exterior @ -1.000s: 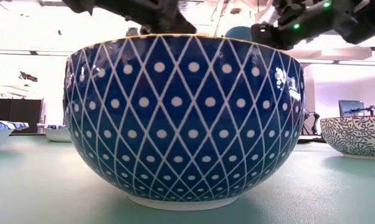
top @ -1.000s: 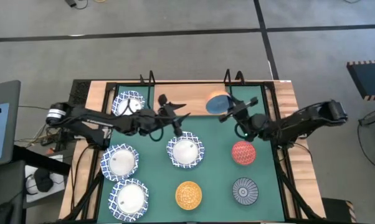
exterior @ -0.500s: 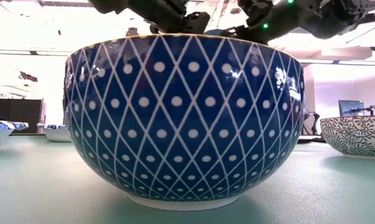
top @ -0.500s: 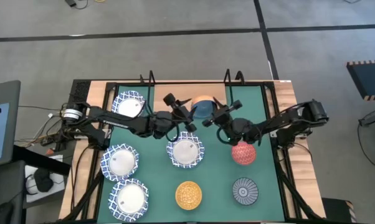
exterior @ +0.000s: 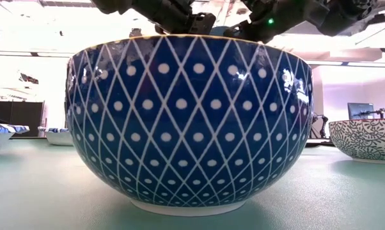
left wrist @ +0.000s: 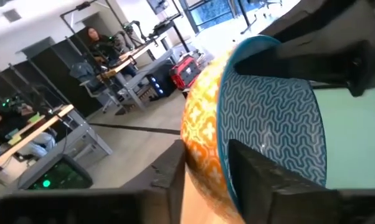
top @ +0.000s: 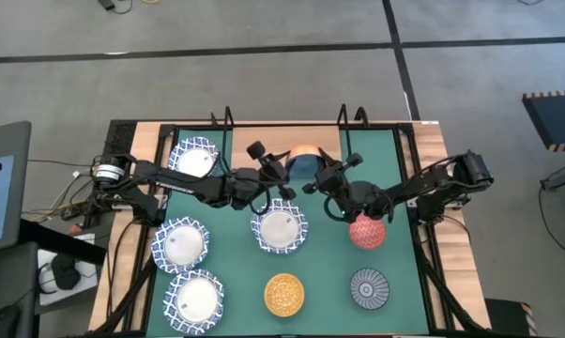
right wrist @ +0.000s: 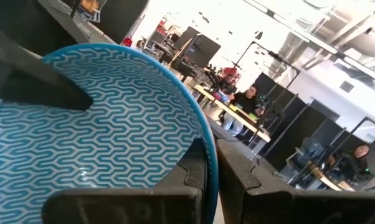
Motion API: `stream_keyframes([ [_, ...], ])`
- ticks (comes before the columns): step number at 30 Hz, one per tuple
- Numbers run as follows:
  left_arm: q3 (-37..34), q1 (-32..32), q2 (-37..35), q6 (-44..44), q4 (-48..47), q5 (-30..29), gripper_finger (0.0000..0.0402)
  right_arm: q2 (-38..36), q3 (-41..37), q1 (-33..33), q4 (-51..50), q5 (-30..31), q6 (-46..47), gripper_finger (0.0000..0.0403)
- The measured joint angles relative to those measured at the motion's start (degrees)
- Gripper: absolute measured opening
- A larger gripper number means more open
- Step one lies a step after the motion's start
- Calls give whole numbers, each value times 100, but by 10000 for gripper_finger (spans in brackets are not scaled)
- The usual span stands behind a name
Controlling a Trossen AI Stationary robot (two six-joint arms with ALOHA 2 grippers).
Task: Place and stack bowls onto a shelf
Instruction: Put the light blue patterned bowl on the shelf
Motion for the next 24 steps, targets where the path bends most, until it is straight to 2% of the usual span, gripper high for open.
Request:
stream_keyframes([
  [2,3,5,0,-58,26,12,62,-2,6,29,15,5,-48,43],
  [5,3,11,0,-29,15,18,56,-6,4,43,-10,1,-95,56],
  [13,-3,12,-2,120,-40,50,20,-4,-21,42,-109,-34,-71,168],
  [16,-8,9,-2,147,-46,8,6,-7,11,-49,-354,-12,-39,192],
  [20,-14,-3,-2,158,-53,5,5,-7,142,-61,-935,0,101,185],
  [24,-14,-6,-2,143,119,14,5,-7,335,-87,-1297,28,151,146],
])
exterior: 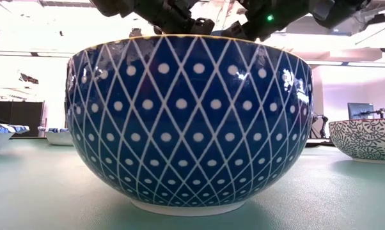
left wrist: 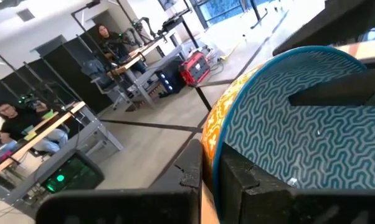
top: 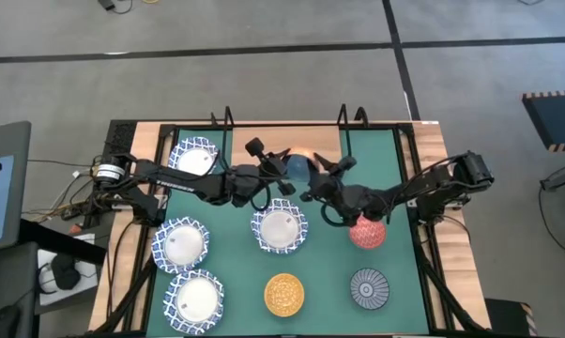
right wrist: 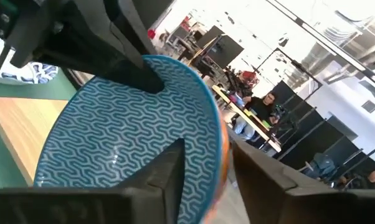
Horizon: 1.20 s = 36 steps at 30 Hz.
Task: Place and stack bowls onto a shelf
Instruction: Put the light blue patterned bowl on the shelf
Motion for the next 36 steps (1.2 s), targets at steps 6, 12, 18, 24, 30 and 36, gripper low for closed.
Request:
stream_keyframes([
  [6,0,-171,2,360,530,-92,6,-10,95,-192,-14,225,119,69],
  [12,107,-263,-9,667,551,5,19,-37,82,-328,-75,238,74,47],
  [18,149,-346,-79,680,634,-141,64,-434,62,-623,-241,305,-1,44],
  [24,144,-512,-191,758,528,-713,114,-937,103,-1379,-984,-97,203,44],
  [30,140,-577,-302,252,-392,-559,133,-1051,936,-2502,-3670,-1536,1736,44],
  [36,90,-435,-354,-513,-1412,-144,133,-579,2257,-3548,-6230,-3399,2765,44],
])
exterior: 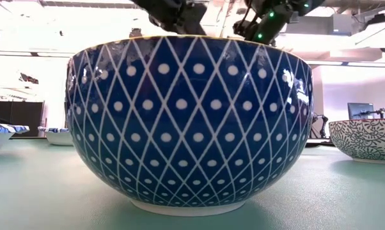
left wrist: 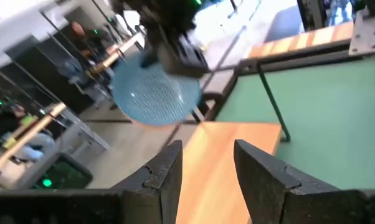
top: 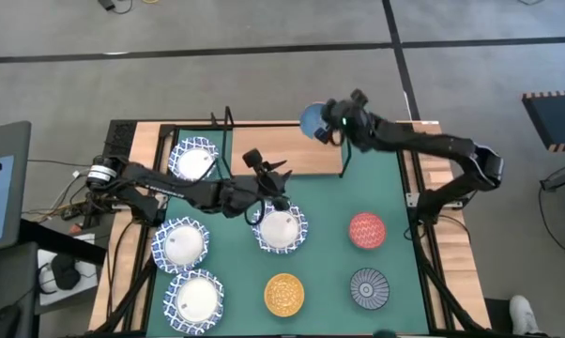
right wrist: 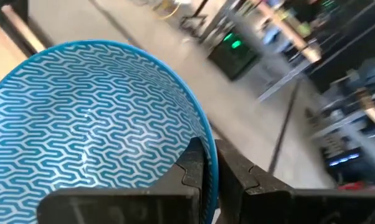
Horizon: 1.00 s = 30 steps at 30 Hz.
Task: Place and stack bowls onto a shelf
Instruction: Put the light blue patterned bowl on the shelf
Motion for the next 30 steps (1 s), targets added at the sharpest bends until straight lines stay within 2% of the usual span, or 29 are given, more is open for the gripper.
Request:
stream_keyframes([
  [6,-25,310,-116,-556,-692,818,134,750,954,-750,-1350,-1971,-31,44],
  [11,-24,537,-252,-844,-1093,1280,134,1400,1159,-986,-1821,-2769,-156,44],
  [16,-24,642,-306,-967,-1507,1428,134,1883,1154,-1002,-2040,-3192,-379,44],
  [23,-24,766,-308,-1051,-1592,1746,134,2214,1173,-1045,-2044,-3315,-453,48],
  [26,-24,776,-306,-1097,-1591,1740,134,2267,1160,-1077,-2089,-3303,-456,78],
  [30,-24,776,-306,-1097,-1604,1739,134,2283,1143,-1109,-2155,-3267,-480,136],
])
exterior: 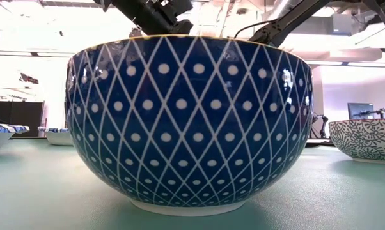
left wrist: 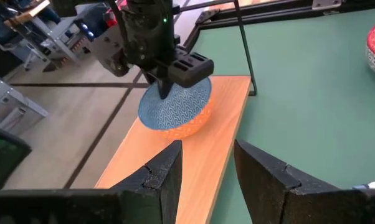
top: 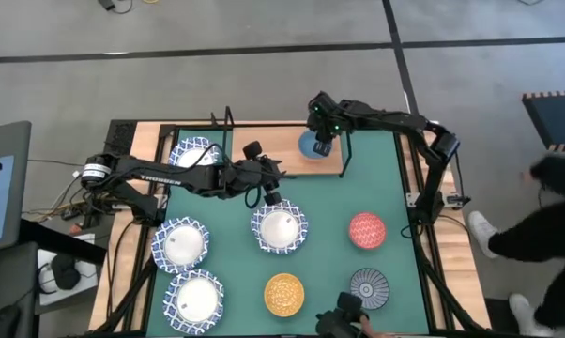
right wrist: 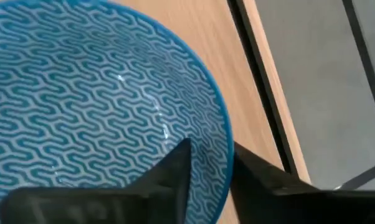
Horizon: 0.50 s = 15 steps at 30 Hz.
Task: Place and stack bowls onto a shelf
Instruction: Put the light blue patterned bowl on the shelf, then stack the red patterned bowl on top of the light blue patterned bowl
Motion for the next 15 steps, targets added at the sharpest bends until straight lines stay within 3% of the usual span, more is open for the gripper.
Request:
stream_keyframes([
  [7,0,2,-1,-11,-85,-3,134,-165,0,-20,68,35,240,210],
  [15,0,11,-2,0,-336,-7,134,-1054,2,106,107,69,457,217],
])
